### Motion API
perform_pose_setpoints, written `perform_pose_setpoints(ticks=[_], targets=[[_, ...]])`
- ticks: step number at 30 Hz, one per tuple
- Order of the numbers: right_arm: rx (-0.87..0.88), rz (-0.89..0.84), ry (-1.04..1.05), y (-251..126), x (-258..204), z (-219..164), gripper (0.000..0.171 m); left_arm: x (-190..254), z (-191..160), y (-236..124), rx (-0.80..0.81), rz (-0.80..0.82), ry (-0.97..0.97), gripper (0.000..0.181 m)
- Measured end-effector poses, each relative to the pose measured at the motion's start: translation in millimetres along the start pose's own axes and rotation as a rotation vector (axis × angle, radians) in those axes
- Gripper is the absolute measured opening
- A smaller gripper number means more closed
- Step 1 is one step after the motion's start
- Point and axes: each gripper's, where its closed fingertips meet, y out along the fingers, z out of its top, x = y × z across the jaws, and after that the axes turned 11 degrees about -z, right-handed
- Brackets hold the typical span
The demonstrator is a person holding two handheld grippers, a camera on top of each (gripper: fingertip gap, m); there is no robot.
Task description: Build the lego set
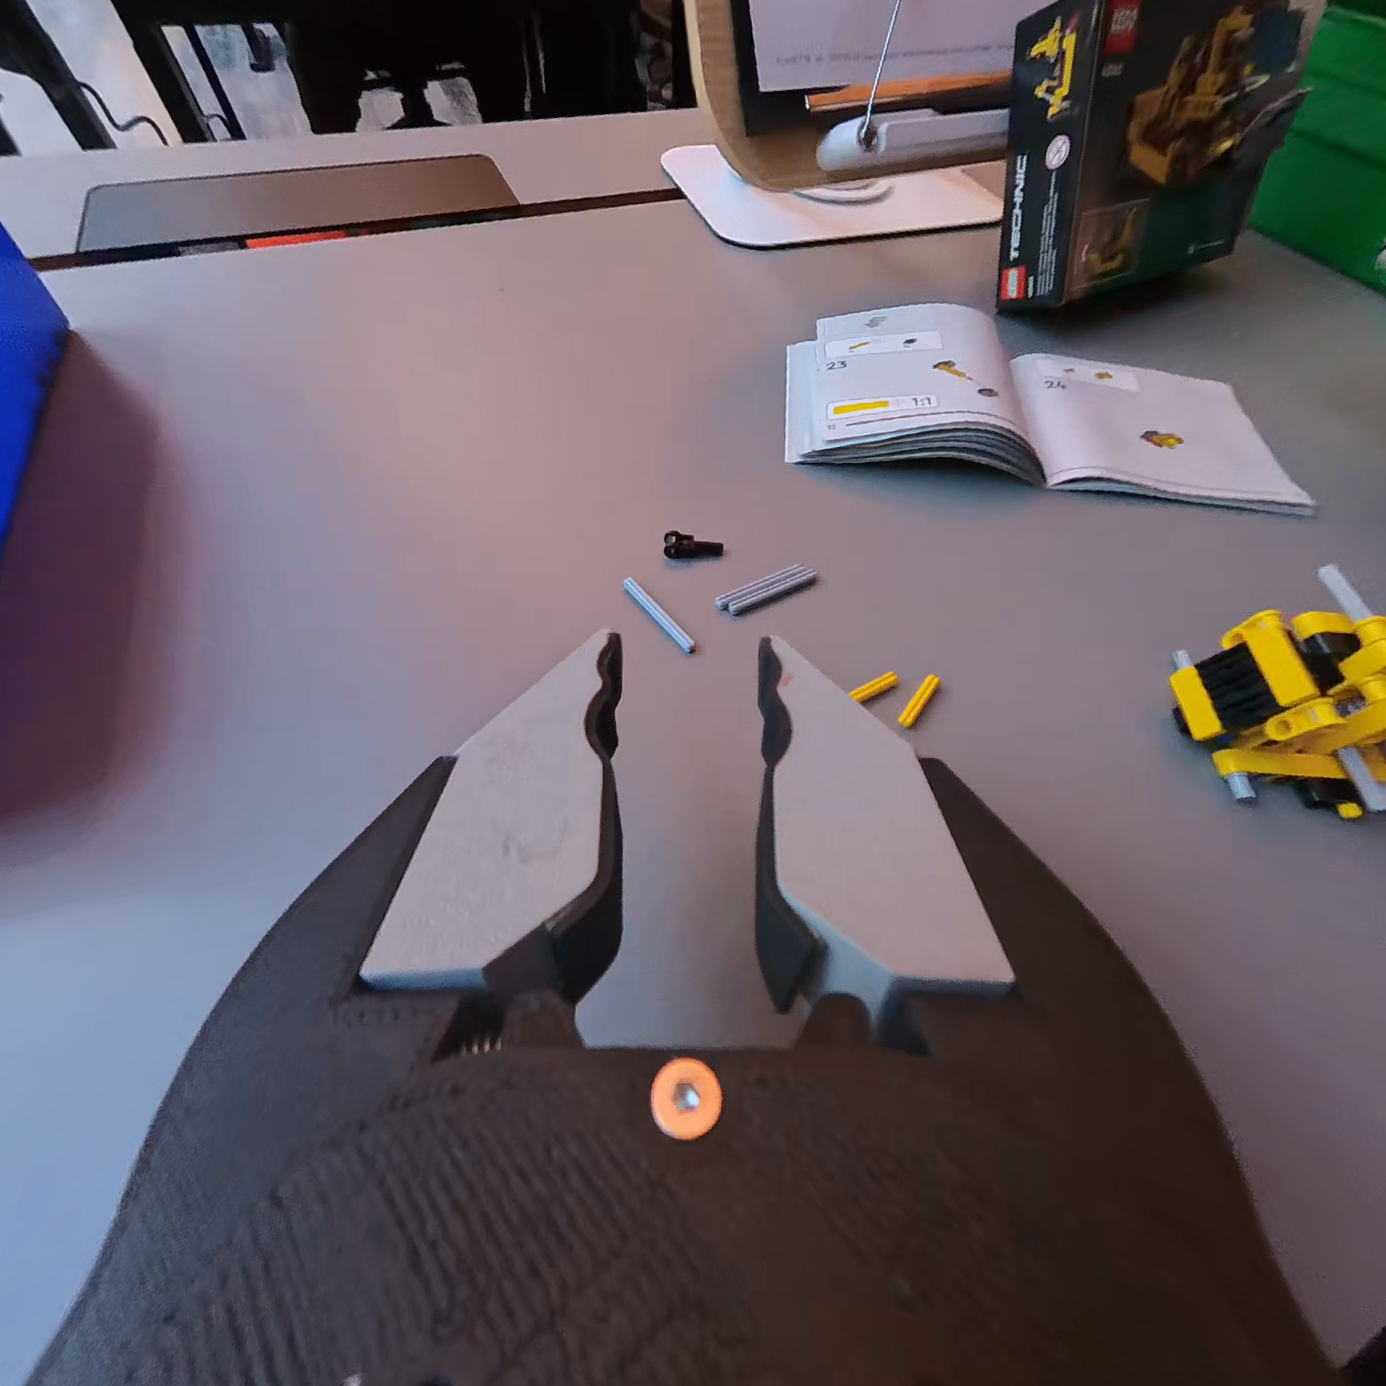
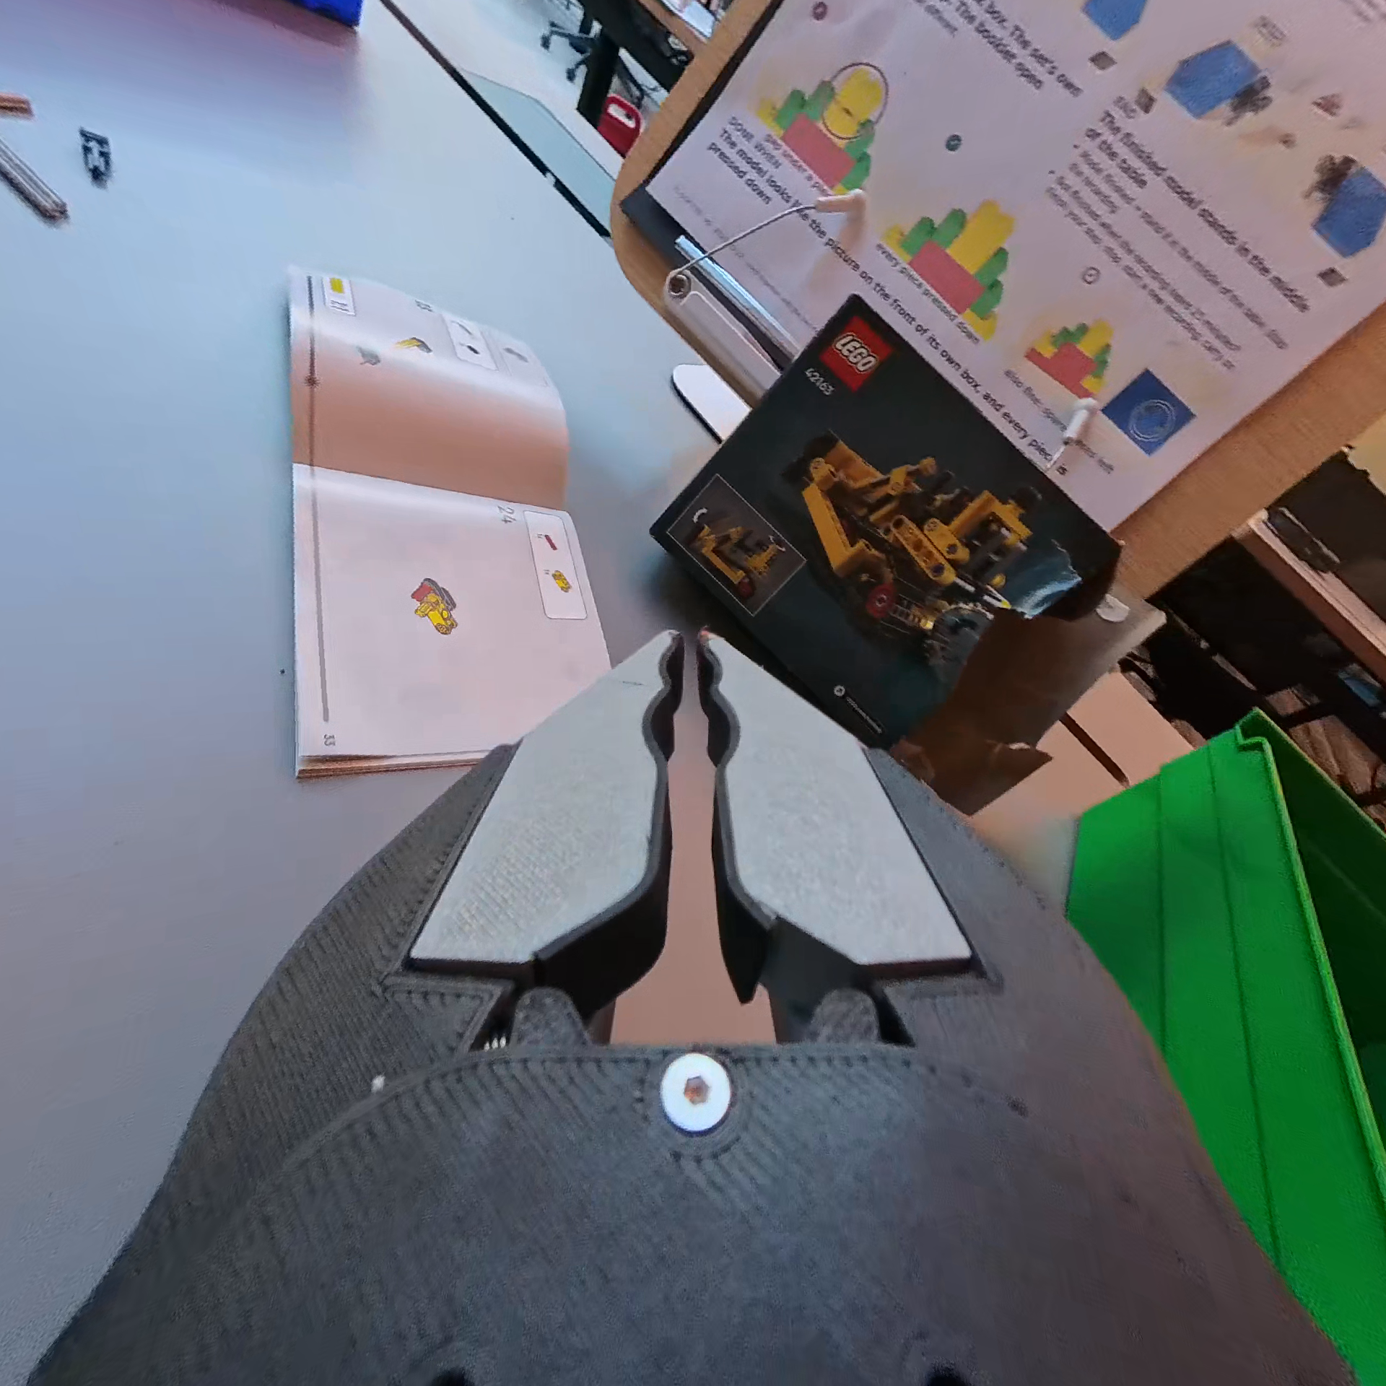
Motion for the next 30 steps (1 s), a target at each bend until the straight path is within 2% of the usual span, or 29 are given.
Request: perform_pose_setpoints(ticks=[7, 13, 18, 27, 30], targets=[[-0.046, -0.071, -0.009, -3, 4, -7, 0.0, 7, -11, -2, -0.073, 0.032, 0.084, 0.037], [-0.07, -0.113, 0.024, -1, 16, -13, 0.0, 16, -14, -1, -0.082, -0.042, 0.085, 0.037], [-0.097, -0.102, 0.062, 3, 18, -18, 0.0, 9, -23, 10, -0.174, -0.043, 0.106, 0.038], [-0.122, -0.062, -0.001, 8, 1, -19, 0.0, 1, -18, 13, -0.167, -0.017, 0.13, 0.036], [-0.138, -0.031, 0.039, 10, -3, -21, 0.014, 2, -17, 12, -0.161, -0.007, 0.15, 0.036]])
